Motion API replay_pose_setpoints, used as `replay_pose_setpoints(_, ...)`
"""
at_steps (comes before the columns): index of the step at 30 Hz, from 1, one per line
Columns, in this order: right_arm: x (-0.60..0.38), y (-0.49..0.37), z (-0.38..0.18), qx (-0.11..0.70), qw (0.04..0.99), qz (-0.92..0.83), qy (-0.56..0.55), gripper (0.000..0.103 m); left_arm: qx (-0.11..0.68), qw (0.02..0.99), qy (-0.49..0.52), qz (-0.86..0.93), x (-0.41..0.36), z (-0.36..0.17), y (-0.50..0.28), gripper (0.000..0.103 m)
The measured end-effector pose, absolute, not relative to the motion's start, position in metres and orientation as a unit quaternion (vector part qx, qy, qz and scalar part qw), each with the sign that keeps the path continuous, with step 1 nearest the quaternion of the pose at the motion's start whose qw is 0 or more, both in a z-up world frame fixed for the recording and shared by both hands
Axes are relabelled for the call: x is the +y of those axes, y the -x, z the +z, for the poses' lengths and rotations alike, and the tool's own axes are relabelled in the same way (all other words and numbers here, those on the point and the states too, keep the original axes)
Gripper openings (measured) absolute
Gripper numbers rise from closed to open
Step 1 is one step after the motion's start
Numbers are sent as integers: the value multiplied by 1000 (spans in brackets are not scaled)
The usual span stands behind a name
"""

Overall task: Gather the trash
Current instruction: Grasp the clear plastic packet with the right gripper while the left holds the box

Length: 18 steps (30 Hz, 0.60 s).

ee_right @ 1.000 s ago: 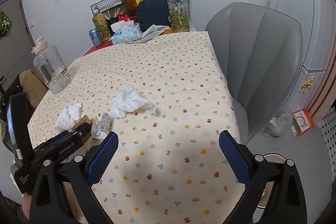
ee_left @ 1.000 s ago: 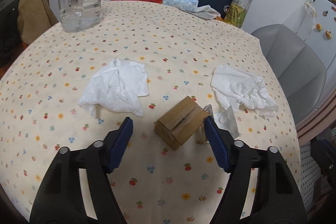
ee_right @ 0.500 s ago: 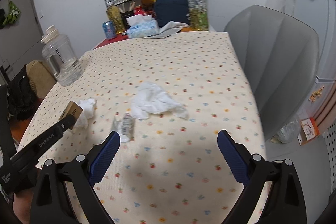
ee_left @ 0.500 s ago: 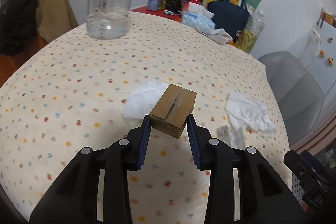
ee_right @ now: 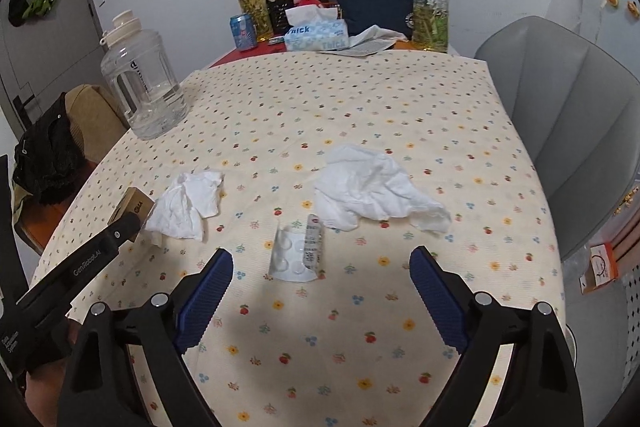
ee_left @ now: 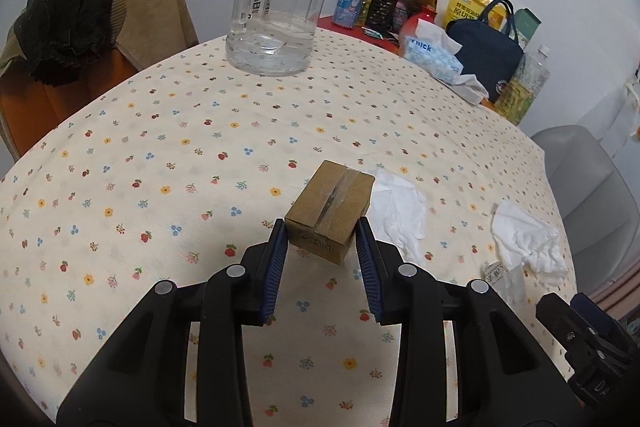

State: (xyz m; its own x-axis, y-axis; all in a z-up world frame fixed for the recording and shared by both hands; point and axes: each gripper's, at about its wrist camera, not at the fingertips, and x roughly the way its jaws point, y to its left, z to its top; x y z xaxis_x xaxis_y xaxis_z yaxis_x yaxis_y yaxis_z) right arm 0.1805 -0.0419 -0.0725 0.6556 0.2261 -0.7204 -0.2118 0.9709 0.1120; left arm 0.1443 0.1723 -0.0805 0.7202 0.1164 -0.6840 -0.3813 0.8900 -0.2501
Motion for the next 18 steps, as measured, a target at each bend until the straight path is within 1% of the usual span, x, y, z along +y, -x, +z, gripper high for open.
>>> replay_pose_setpoints(7,-23,-195,-87,412,902,129,8,85,352,904,192,147,177,-87,-148,35)
replay_pose_setpoints(8,-21,-197,-91,417,900,129,12,81,352,904,193,147,178,-89,-148,35)
replay_pose_setpoints(9,-19,-199,-95,424,896,130,15,70,353,903,193,147,178,-90,-149,35)
replay_pose_setpoints(10,-16,-202,-100,435,890,133,20,62,356,902,197,146,179,-91,-150,35)
replay_pose_setpoints(11,-14,-204,-105,446,884,138,22,38,355,902,198,146,180,-91,-150,35)
replay_pose_setpoints(12,-13,-205,-108,452,881,141,24,34,354,903,197,146,180,-91,-151,35)
replay_pose_setpoints(14,-13,-201,-106,447,882,145,22,31,354,903,194,144,178,-90,-152,35)
replay_pose_setpoints(18,-17,-193,-95,437,887,150,19,30,351,905,194,142,174,-88,-150,35)
